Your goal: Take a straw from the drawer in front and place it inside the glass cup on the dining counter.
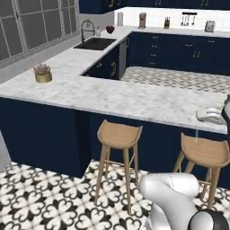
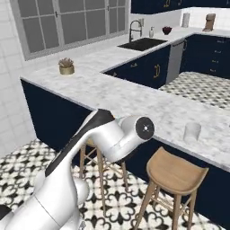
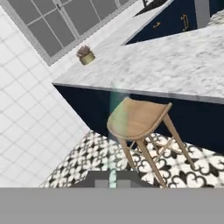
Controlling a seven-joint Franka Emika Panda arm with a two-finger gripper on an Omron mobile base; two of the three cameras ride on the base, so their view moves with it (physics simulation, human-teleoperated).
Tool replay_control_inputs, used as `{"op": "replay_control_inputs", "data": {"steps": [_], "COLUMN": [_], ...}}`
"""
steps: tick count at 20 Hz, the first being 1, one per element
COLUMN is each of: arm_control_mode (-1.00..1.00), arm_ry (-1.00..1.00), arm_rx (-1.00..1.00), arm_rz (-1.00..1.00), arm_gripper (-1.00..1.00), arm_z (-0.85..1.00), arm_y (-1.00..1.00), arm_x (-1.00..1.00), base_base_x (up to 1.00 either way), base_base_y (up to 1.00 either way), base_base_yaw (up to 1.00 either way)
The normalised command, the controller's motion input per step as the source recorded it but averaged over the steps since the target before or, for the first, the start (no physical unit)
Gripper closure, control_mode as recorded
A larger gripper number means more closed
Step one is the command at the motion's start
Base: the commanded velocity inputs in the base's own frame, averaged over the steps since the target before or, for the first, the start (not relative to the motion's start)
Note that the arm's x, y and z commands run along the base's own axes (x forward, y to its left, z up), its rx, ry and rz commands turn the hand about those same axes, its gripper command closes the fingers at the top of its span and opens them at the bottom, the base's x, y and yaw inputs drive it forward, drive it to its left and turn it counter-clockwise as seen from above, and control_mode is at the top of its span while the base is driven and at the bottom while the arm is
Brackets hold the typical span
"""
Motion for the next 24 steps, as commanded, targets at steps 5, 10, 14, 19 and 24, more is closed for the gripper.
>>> {"op": "replay_control_inputs", "data": {"steps": [5, 10, 14, 19, 24], "arm_control_mode": [1.0, 1.0, 1.0, 1.0, 1.0], "arm_ry": [0.0, 0.0, 0.0, 0.0, 0.0], "arm_rx": [0.0, 0.0, 0.0, 0.0, 0.0], "arm_rz": [0.0, 0.0, 0.0, 0.0, 0.0], "arm_gripper": [1.0, 1.0, 1.0, 1.0, 1.0], "arm_z": [0.0, 0.0, 0.0, 0.0, 0.0], "arm_y": [0.0, 0.0, 0.0, 0.0, 0.0], "arm_x": [0.0, 0.0, 0.0, 0.0, 0.0], "base_base_x": [0.72, 0.66, 0.65, 0.71, 0.72], "base_base_y": [0.21, 0.24, 0.4, 0.53, 0.38], "base_base_yaw": [-0.59, -0.61, -0.53, -0.43, -0.31]}}
